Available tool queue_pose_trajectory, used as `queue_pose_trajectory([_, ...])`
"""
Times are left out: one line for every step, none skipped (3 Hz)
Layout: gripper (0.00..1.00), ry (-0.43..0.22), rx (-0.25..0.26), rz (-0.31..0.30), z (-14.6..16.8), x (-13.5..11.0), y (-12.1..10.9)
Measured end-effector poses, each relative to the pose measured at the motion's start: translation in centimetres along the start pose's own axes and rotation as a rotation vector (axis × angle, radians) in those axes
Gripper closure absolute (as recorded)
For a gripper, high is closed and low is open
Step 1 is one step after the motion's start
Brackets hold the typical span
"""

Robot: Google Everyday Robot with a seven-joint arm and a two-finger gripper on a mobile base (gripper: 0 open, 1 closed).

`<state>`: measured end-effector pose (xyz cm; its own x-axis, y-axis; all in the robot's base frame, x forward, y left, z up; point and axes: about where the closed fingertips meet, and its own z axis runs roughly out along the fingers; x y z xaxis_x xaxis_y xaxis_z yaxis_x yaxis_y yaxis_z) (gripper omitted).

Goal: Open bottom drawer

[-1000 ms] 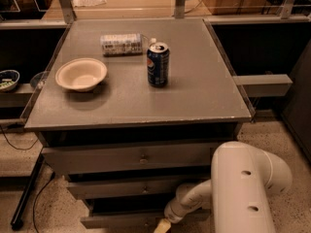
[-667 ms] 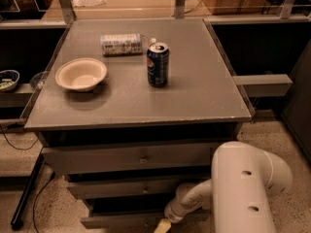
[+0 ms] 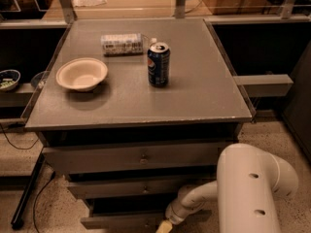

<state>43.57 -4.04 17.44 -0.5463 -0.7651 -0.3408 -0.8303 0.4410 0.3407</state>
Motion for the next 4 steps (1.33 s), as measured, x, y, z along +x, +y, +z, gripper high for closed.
queue_pose_trajectory([0.0,-0.02,0.015,-0.031,-0.5,0.5,0.1])
queue_pose_trajectory([0.0,-0.02,0.015,-0.031,-0.5,0.5,0.1])
queue_pose_trajectory([0.0,-0.021,0.011,-0.039,-0.5,1.1,0.5])
queue_pose_trajectory([0.0,-0.023,0.013,-0.055,-0.5,1.6,0.6])
